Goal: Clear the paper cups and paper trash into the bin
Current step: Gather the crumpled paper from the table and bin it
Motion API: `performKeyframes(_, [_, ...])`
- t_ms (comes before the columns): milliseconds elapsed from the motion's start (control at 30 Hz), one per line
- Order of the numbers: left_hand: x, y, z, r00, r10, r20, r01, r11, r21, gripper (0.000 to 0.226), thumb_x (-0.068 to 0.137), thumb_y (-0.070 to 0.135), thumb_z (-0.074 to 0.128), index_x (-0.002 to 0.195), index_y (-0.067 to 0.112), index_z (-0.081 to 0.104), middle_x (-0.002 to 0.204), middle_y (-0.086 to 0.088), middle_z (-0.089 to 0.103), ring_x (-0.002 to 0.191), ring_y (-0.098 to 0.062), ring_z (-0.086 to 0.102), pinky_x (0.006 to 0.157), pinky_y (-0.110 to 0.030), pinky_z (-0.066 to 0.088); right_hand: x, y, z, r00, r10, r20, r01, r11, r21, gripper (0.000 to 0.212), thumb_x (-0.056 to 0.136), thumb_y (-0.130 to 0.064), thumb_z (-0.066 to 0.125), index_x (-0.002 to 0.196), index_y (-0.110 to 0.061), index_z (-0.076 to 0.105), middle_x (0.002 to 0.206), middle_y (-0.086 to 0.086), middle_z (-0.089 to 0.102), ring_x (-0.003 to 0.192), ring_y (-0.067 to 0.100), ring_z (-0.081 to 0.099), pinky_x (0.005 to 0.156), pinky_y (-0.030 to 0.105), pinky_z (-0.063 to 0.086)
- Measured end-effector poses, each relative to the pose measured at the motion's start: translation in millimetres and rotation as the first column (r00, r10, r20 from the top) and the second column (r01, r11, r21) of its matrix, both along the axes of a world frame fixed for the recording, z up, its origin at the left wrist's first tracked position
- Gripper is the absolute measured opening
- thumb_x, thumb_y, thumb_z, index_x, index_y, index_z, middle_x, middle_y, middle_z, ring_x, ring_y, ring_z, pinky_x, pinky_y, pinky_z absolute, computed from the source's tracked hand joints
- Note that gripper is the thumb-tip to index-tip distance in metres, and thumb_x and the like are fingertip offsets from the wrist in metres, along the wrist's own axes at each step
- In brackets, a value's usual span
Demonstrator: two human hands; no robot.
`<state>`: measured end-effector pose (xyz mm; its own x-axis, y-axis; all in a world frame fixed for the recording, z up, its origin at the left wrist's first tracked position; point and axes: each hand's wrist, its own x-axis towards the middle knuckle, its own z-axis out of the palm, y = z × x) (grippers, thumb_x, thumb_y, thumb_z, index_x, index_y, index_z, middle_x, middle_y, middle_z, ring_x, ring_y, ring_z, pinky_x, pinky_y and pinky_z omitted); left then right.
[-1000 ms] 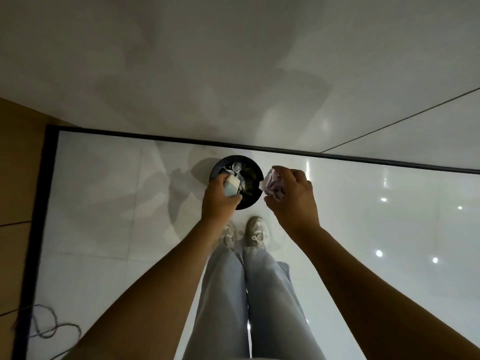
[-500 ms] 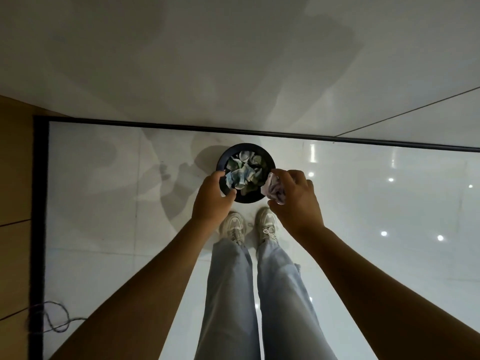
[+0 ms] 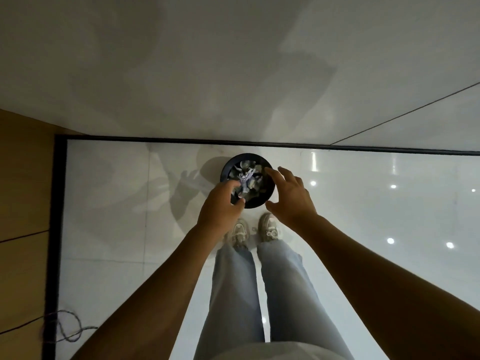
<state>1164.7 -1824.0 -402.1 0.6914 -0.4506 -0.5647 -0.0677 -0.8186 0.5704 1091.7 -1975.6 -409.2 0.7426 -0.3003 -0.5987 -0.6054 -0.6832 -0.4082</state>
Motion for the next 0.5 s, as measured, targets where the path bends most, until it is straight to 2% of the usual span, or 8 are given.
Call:
performKeyframes(100, [4.0,-18.6,36.4,0.995,-0.091,0.045,0.091,0.996,-0.013,0.038,0.091,0.021,0.059,0.128,0.016,0.051,0.13,-0.006,0.054,0.119,-0.02,0.052,0.085,-0.019,0.041,-9.9,-15.3,43.3,0.999,-0.034,0.034,0.035,0.999,-0.027,0.079,0.085,-0.025,0.068,0.15,-0.028,0.023,0.156,0.005,0.024,0.139,0.03,0.028,0.111,0.045,0.033])
performKeyframes(267, [1.9,-53.5,101.4,0.949,-0.285,0.135,0.286,0.958,0.009,0.04,0.092,0.024,0.057,0.129,0.014,0.05,0.13,-0.006,0.052,0.121,-0.024,0.048,0.098,-0.035,0.043,-34.1,-29.7,120.0,0.983,-0.144,0.114,0.158,0.98,-0.121,0.077,0.085,-0.03,0.068,0.149,-0.029,0.024,0.154,0.004,0.026,0.134,0.03,0.032,0.103,0.043,0.038])
performKeyframes(400, [-17.4,-68.4,156.2,0.832,-0.503,0.236,0.519,0.855,-0.009,0.041,0.092,0.028,0.056,0.13,0.016,0.048,0.127,-0.006,0.053,0.118,-0.025,0.051,0.098,-0.039,0.045,-71.2,-21.3,172.2,0.945,-0.284,0.164,0.311,0.934,-0.177,0.073,0.085,-0.032,0.067,0.147,-0.029,0.028,0.151,0.005,0.031,0.131,0.03,0.035,0.1,0.043,0.041])
performKeyframes(500, [-41.7,-67.3,197.0,0.713,-0.629,0.309,0.661,0.75,0.0,0.041,0.093,0.027,0.054,0.132,0.016,0.047,0.128,-0.006,0.053,0.116,-0.023,0.051,0.097,-0.035,0.045,-113.6,-3.5,209.6,0.896,-0.39,0.212,0.433,0.875,-0.219,0.07,0.086,-0.032,0.066,0.146,-0.029,0.029,0.149,0.004,0.033,0.129,0.029,0.037,0.096,0.041,0.043])
